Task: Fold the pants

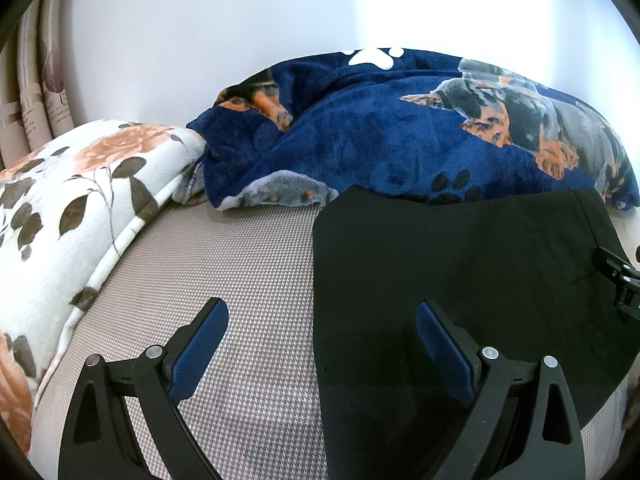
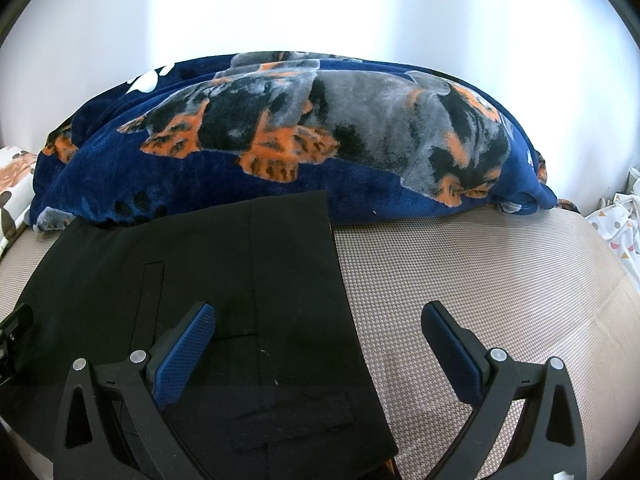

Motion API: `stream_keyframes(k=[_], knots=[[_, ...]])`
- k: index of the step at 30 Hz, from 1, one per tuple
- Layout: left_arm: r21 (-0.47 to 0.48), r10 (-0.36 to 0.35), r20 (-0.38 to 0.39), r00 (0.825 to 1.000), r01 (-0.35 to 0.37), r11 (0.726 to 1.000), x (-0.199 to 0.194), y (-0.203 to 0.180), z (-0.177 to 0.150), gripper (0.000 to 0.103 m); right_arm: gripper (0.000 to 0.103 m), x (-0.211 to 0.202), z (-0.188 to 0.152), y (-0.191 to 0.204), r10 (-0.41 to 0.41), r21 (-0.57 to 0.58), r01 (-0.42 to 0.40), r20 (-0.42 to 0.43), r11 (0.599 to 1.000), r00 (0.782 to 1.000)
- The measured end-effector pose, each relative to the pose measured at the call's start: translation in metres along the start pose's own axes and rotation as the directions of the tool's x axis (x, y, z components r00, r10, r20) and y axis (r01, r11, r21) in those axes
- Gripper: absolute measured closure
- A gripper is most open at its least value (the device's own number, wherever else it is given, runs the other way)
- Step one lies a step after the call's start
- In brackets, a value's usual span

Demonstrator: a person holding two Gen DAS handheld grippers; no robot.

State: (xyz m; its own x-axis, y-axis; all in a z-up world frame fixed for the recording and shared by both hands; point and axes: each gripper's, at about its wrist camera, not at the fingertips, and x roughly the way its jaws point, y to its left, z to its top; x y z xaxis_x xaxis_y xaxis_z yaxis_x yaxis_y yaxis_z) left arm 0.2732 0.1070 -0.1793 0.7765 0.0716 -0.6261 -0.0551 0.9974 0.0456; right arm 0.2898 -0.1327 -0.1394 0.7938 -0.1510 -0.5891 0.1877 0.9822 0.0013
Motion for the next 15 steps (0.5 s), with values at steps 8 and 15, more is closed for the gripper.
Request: stream_keyframes(k=[8,15], knots=[[0.0,0.001,0.001,1.0,-0.001,1.0,-0.0008,0.0002,0.0004,0.008,0.001,0.0001,-0.0003,0.0,0.001,-0.001,-0.001,0.001,1.0,1.0],[0.0,0.002,0.002,1.0,-0.002,1.0,-0.0008,0.0002,-0.0001,0.007,0.001,-0.0001,-0.0006,0.0,0.002,-0.001,-0.002,0.001,1.0,1.0]])
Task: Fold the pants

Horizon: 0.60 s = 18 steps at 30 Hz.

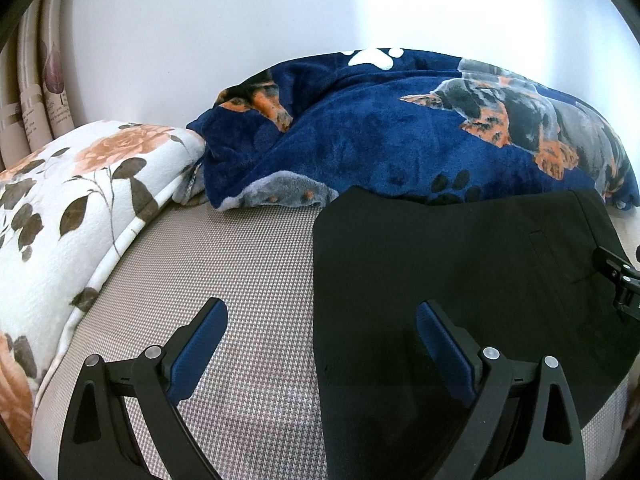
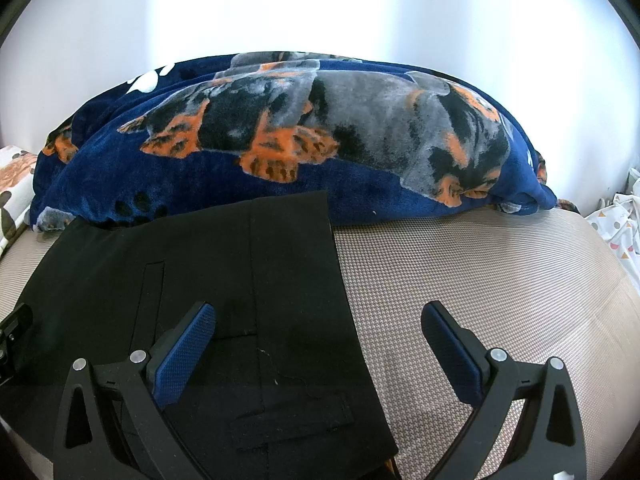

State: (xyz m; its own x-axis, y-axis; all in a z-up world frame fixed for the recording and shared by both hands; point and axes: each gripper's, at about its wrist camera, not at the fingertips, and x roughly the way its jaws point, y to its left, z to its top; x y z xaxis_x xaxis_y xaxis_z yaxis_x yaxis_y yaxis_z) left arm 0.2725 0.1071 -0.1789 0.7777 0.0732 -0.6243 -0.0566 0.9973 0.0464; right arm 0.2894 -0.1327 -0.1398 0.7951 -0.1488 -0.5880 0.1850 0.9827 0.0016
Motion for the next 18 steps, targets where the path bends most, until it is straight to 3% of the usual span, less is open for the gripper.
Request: stream_keyframes(k=[18], knots=[[-0.001,-0.006,0.011,1.0,0.006,1.0,-0.0023,-0.0008,-0.0004,0.006,0.001,-0.0015,0.001,-0.0007,-0.005,-0.004,0.005,0.008,1.0,1.0]])
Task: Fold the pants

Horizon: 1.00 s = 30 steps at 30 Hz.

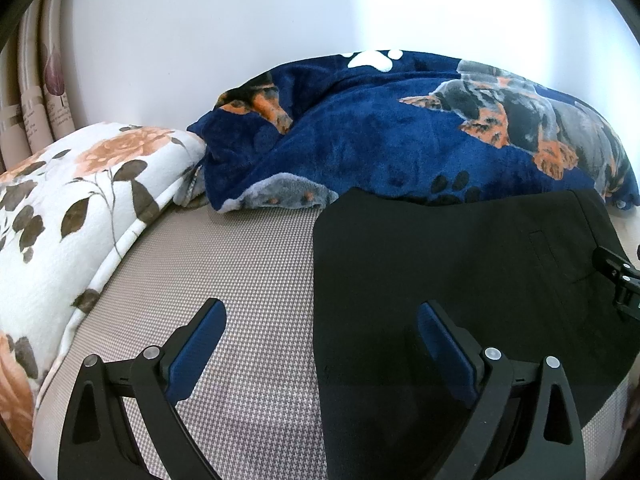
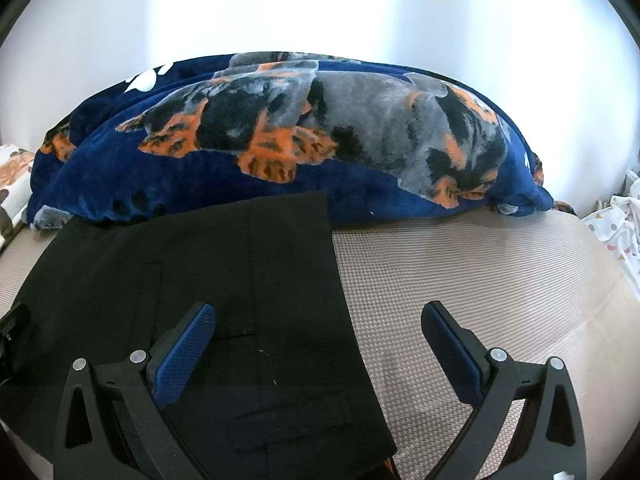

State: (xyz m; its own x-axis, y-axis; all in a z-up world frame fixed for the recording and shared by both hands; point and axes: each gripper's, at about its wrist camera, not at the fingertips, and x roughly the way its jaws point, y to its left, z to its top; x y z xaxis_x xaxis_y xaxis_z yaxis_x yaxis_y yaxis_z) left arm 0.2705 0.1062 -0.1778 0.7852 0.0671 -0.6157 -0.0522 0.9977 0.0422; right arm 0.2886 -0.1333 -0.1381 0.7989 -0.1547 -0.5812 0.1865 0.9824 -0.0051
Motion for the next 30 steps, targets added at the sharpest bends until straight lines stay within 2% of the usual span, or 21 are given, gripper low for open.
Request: stream_keyframes(k=[3,4,6,8,10,11,14,18,21,22,23,24,26,28,30], knots=[[-0.032,-0.007,0.017,1.0,0.008,0.999,-0.014,0.007,0.0,0.006,0.001,-0.007,-0.003,-0.001,0.052,-0.001,-0.052,-0.014,0.999,0.999],[-0.051,-0.03,0.027,0.999,0.032,0.998,-0.022,0.01,0.0,0.006,0.002,-0.014,-0.005,-0.001,0.068,-0.022,-0.069,-0.029,0.997,0.997],[-0.073,-0.059,0.087,0.994,0.066,0.995,-0.049,0.016,0.0,0.005,0.002,-0.042,-0.01,-0.005,0.087,-0.031,-0.086,0.021,0.996,0.996],[-0.014,-0.017,0.142,0.99,0.019,1.0,-0.083,0.014,0.006,0.0,0.001,-0.078,-0.018,-0.015,0.137,-0.036,-0.134,0.082,0.99,0.987],[0.02,0.064,0.182,0.981,-0.069,0.997,-0.112,0.011,0.012,0.0,0.001,-0.107,-0.024,-0.028,0.157,-0.03,-0.154,0.112,0.988,0.981],[0.023,0.083,0.204,0.975,-0.089,0.996,-0.127,0.011,0.014,0.0,0.001,-0.116,-0.026,-0.033,0.167,-0.025,-0.165,0.122,0.986,0.978],[0.021,0.003,0.279,0.96,-0.009,1.0,-0.184,0.012,0.024,0.0,0.001,-0.15,-0.034,-0.054,0.182,0.002,-0.185,0.151,0.983,0.972],[0.018,-0.002,0.26,0.966,-0.003,1.0,-0.224,0.009,0.033,0.0,0.0,-0.183,-0.04,-0.072,0.189,0.011,-0.194,0.169,0.981,0.967],[0.047,0.06,0.242,0.968,-0.074,0.996,-0.246,-0.004,0.025,0.0,0.0,-0.206,-0.048,-0.078,0.207,0.005,-0.211,0.185,0.977,0.961],[0.072,0.043,0.223,0.974,-0.061,0.996,-0.249,-0.01,0.022,0.0,0.0,-0.212,-0.05,-0.079,0.21,0.004,-0.215,0.184,0.977,0.96],[0.084,-0.004,0.206,0.979,-0.014,0.996,-0.253,-0.012,0.02,0.0,0.0,-0.215,-0.052,-0.08,0.213,0.007,-0.218,0.183,0.976,0.96],[0.081,-0.031,0.211,0.977,0.015,0.997,-0.261,-0.015,0.013,0.0,0.0,-0.22,-0.053,-0.081,0.221,0.015,-0.228,0.183,0.974,0.958],[0.035,-0.028,0.239,0.971,0.02,0.999,-0.275,-0.017,0.004,0.0,0.0,-0.231,-0.057,-0.085,0.23,0.027,-0.239,0.191,0.971,0.954],[0.025,-0.056,0.229,0.972,0.052,0.998,-0.283,-0.02,-0.002,0.0,0.0,-0.238,-0.059,-0.086,0.232,0.031,-0.242,0.194,0.97,0.953],[0.009,-0.054,0.23,0.972,0.054,0.999,-0.291,-0.022,-0.006,0.0,0.0,-0.246,-0.061,-0.087,0.239,0.035,-0.25,0.198,0.968,0.951]])
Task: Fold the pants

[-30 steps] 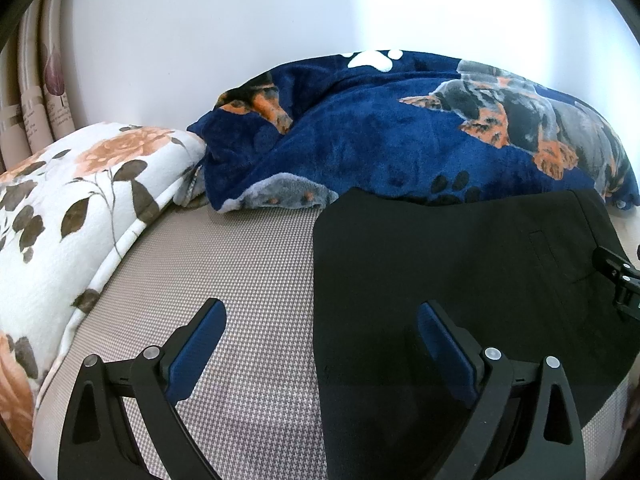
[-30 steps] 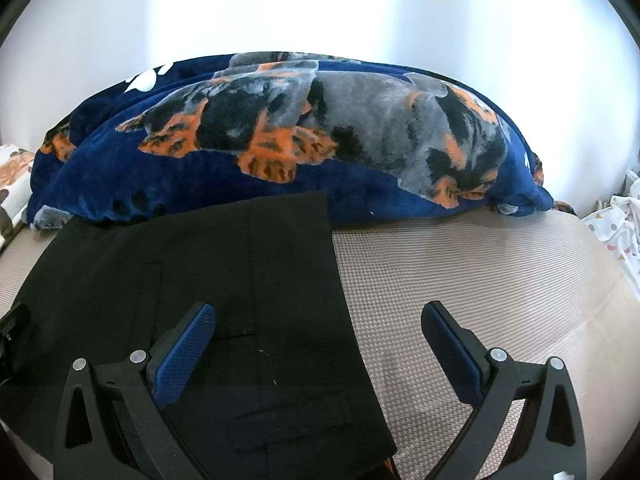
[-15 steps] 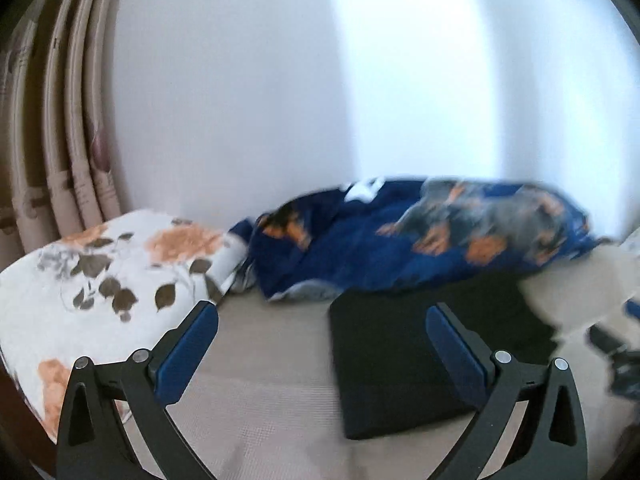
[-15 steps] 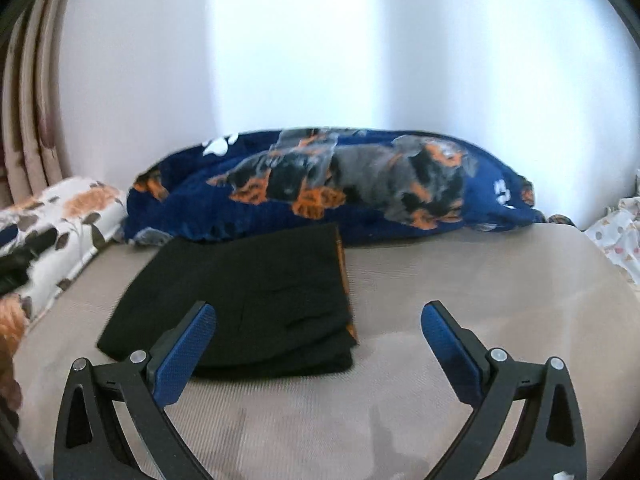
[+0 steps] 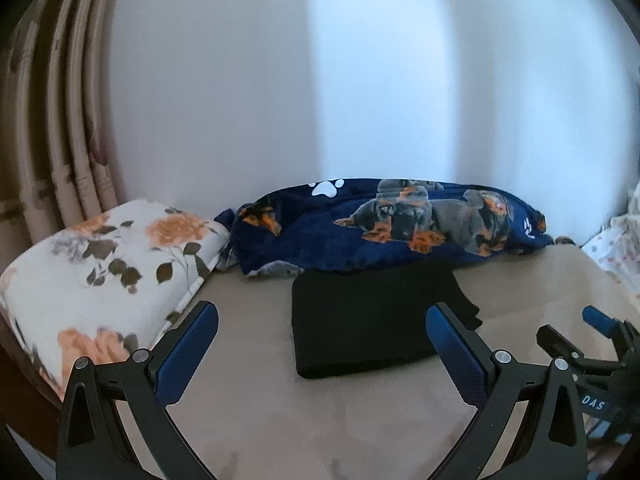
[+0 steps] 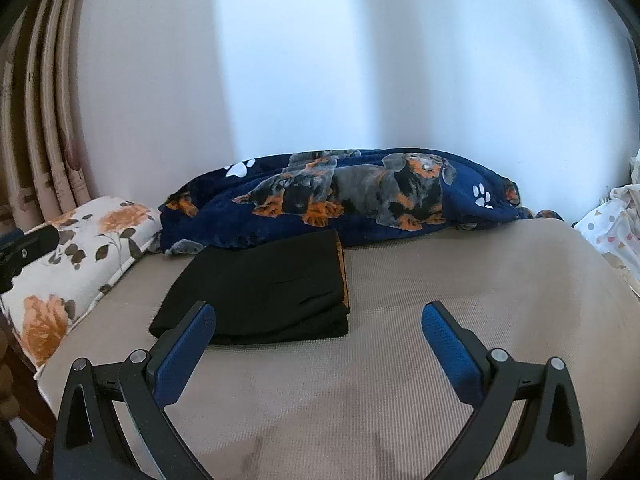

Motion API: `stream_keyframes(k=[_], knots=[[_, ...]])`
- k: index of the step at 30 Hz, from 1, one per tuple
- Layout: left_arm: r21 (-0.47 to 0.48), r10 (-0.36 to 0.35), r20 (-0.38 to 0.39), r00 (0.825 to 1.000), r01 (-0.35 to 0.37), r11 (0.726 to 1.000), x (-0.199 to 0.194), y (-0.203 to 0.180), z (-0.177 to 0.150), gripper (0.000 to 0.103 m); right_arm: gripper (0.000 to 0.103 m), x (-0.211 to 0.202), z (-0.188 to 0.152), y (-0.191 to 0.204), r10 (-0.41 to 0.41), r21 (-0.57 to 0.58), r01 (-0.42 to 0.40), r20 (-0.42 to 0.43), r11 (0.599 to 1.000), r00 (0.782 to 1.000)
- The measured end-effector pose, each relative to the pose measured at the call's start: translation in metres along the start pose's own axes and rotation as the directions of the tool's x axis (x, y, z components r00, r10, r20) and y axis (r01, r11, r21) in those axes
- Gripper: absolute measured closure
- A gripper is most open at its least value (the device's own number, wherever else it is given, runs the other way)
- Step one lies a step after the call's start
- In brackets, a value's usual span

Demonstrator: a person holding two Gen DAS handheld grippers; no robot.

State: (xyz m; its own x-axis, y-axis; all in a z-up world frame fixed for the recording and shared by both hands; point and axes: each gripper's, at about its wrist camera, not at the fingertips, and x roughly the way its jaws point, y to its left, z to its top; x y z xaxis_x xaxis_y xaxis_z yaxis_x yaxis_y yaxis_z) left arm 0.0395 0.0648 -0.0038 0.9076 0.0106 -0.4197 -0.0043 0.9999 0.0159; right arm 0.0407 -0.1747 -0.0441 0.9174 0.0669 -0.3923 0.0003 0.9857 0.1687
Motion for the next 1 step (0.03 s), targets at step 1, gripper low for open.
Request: stream_keyframes(k=[1], knots=[[-0.004,0.005,0.004,1.0,-0.005,1.0,-0.0055,-0.0016,-0.0007,0.0,0.0,-0.0036,0.0001,0.0012,0.004,-0.001,-0.004,0.005,1.0,1.0]])
